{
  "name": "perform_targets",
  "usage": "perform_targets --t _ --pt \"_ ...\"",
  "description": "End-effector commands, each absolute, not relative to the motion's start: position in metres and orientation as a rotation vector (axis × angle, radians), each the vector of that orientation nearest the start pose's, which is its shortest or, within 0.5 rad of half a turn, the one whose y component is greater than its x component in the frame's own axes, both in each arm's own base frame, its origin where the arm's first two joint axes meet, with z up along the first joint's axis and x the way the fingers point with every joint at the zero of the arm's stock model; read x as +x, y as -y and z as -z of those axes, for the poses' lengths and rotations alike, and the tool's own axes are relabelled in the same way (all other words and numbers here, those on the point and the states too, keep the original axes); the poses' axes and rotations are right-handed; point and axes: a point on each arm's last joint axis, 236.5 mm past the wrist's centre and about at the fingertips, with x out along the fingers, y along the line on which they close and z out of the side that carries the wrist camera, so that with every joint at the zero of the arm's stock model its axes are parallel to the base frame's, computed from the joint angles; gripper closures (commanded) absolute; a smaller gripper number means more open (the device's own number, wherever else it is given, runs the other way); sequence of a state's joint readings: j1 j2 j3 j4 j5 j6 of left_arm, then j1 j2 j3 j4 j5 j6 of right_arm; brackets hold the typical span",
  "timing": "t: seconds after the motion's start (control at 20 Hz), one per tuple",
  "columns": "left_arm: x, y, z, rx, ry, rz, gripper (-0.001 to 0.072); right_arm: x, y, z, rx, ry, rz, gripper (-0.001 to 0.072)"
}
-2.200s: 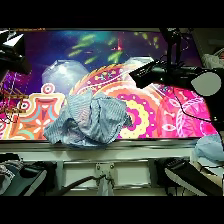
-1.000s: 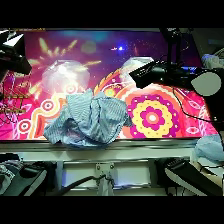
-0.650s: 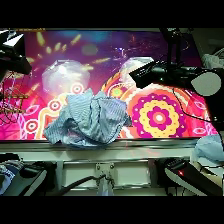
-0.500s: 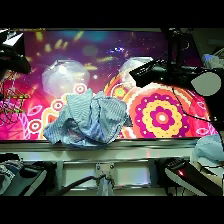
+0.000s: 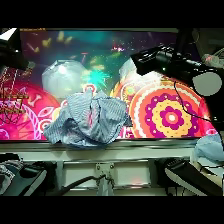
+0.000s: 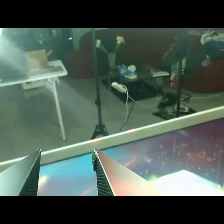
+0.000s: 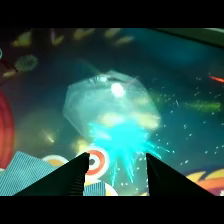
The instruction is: Fold the clothes and pants, and hang the long-sleeved shirts on hangers.
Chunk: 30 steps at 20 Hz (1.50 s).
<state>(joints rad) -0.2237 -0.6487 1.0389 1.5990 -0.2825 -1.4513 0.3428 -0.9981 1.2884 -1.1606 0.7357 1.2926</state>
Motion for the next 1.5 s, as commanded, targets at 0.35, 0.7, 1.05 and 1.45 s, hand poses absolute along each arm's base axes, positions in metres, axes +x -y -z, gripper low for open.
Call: perform_targets --t 0.35,0.7,1.05,1.45 --pt "0.278 0.114 -0.120 0.360 -0.871 0.489 0.0375 0.400 -0.150 -0.151 -0.035 -0.746 -0.430 0.0288" --pt "0.183 0.153 -0.018 -0.007 -1.308 0.518 0.0338 0.386 -0.140 -0.098 0.034 -0.883 -0.385 0.0287" --pt "0.155 0.181 0.022 -0.211 -1.401 0.572 0.0335 0.384 -0.146 -0.100 0.088 -0.892 -0.389 0.0287" --pt "0.145 0.207 0.054 -0.328 -1.585 0.595 0.0210 0.379 -0.150 -0.098 0.107 -0.912 -0.404 0.0287"
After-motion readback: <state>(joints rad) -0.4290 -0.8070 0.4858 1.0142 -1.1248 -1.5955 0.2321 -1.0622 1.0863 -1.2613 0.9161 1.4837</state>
